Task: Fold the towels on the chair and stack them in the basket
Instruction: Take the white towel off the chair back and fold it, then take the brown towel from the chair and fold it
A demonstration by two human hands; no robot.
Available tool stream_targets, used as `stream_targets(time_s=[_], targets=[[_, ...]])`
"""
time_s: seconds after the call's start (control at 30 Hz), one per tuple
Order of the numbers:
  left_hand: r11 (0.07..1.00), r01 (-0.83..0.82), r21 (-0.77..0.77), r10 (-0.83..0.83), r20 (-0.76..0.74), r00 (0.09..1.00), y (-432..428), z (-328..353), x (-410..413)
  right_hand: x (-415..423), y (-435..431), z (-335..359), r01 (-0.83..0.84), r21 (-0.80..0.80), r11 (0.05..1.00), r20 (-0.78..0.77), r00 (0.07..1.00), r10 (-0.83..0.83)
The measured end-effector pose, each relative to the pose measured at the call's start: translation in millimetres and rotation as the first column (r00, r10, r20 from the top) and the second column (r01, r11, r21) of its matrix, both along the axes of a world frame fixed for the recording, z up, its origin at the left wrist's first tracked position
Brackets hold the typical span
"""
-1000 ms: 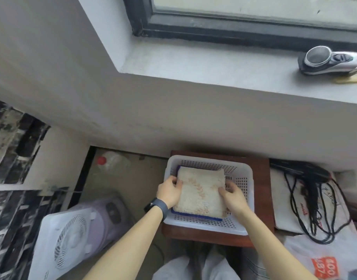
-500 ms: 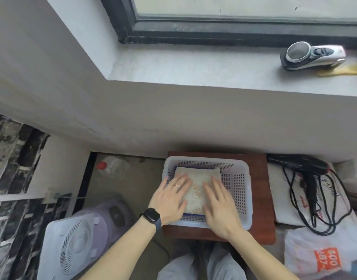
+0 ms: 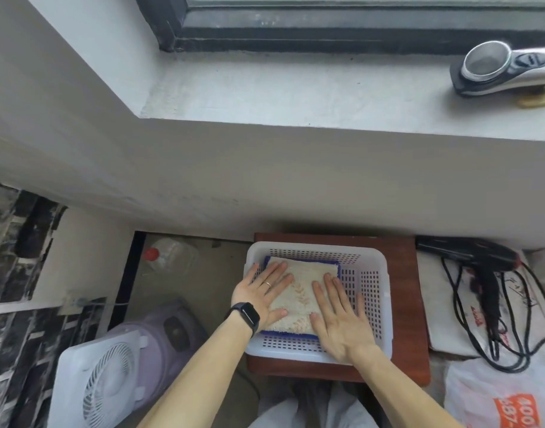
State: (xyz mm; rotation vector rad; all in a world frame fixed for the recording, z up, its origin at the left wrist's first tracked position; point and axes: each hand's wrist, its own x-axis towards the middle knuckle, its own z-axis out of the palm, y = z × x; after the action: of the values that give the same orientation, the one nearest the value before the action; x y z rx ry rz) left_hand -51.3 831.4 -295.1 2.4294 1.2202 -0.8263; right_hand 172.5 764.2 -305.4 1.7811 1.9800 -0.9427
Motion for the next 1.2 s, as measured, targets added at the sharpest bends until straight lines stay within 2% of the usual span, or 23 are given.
stream_targets(time_s=[0.2, 0.33, 0.43, 0.53, 0.63, 0.7, 0.77, 0.83, 0.93, 1.07, 1.2], targets=[[1.000, -0.010, -0.017, 0.008, -0.099, 0.995, 4.2, 15.4, 9.2, -1.0, 16.8, 9.4, -0.053, -0.108, 0.993, 0.010, 0.998, 0.054], [0.997, -0.072, 0.000, 0.072, -0.040, 0.997, 0.4, 49.9, 18.4, 4.5, 31.2, 44.7, -0.146, -0.166, 0.975, 0.049, 0.987, 0.156], [0.975, -0.219, 0.035, 0.220, -0.010, 0.975, -8.1, 90.8, 23.9, 5.0, 45.2, 89.6, -0.174, -0.080, 0.982, 0.056, 0.982, 0.178], [0.885, -0.462, 0.058, 0.458, 0.068, 0.886, -30.1, 130.9, 9.6, -5.3, 52.1, 140.3, -0.233, 0.083, 0.969, -0.029, 0.971, 0.237], [0.691, -0.715, 0.108, 0.686, 0.215, 0.695, -65.0, 175.1, -29.1, -32.2, 61.0, 192.6, -0.324, 0.296, 0.899, -0.187, 0.903, 0.387], [0.513, -0.846, 0.141, 0.791, 0.304, 0.531, -97.6, 207.4, -61.1, -64.1, 65.1, 229.1, -0.344, 0.401, 0.849, -0.321, 0.816, 0.481], [0.297, -0.942, 0.155, 0.861, 0.384, 0.335, -138.8, 239.1, -91.7, -103.4, 59.7, 264.3, -0.368, 0.490, 0.790, -0.410, 0.703, 0.582], [0.082, -0.984, 0.159, 0.862, 0.484, 0.150, -186.5, 271.2, -116.3, -145.7, 44.2, 297.5, -0.412, 0.567, 0.714, -0.437, 0.584, 0.684], [-0.172, -0.971, 0.165, 0.789, 0.614, -0.035, -264.7, 322.0, -141.8, -208.8, 4.9, 344.0, -0.485, 0.607, 0.630, -0.463, 0.428, 0.776], [-0.398, -0.903, 0.164, 0.702, 0.688, -0.184, -374.7, 386.1, -158.1, -284.5, -75.8, 405.3, -0.559, 0.663, 0.498, -0.491, 0.178, 0.853], [-0.608, -0.752, 0.256, 0.613, 0.753, -0.240, -489.8, 435.4, -165.0, -345.9, -180.5, 455.9, -0.619, 0.711, 0.333, -0.479, -0.079, 0.874]])
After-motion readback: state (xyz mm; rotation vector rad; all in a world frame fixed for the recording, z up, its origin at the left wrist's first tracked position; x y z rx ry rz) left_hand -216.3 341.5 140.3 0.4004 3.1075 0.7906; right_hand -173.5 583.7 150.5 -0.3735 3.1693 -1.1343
